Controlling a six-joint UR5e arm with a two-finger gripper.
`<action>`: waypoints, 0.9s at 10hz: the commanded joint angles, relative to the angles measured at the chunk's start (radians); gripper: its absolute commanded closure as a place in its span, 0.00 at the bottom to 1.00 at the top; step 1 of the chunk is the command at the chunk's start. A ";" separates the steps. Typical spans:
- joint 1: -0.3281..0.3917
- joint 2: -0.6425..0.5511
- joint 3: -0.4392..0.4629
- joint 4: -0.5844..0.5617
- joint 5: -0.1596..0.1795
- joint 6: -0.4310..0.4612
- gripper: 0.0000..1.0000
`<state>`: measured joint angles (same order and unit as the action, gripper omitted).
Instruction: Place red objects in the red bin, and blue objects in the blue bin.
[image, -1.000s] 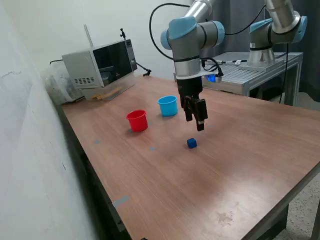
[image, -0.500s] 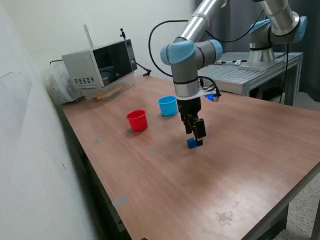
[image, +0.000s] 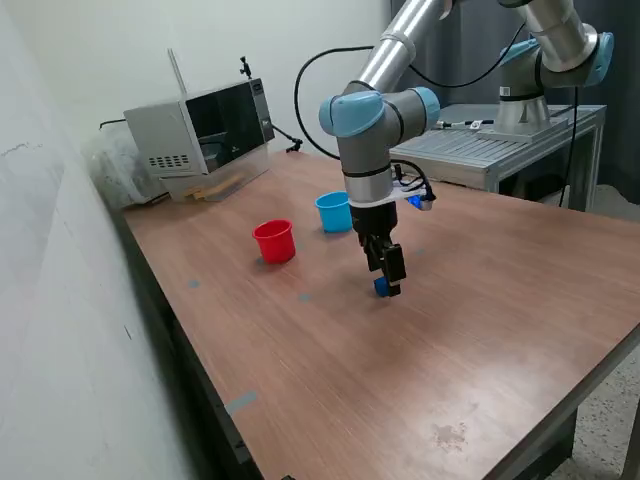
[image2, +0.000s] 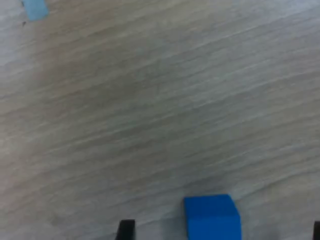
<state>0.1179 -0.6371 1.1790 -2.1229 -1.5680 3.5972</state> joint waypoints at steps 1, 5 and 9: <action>-0.003 0.002 -0.002 0.000 -0.007 0.000 1.00; -0.003 0.001 -0.012 0.003 -0.030 -0.002 1.00; -0.007 -0.132 -0.004 0.020 -0.040 -0.014 1.00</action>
<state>0.1131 -0.7002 1.1725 -2.1134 -1.6016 3.5902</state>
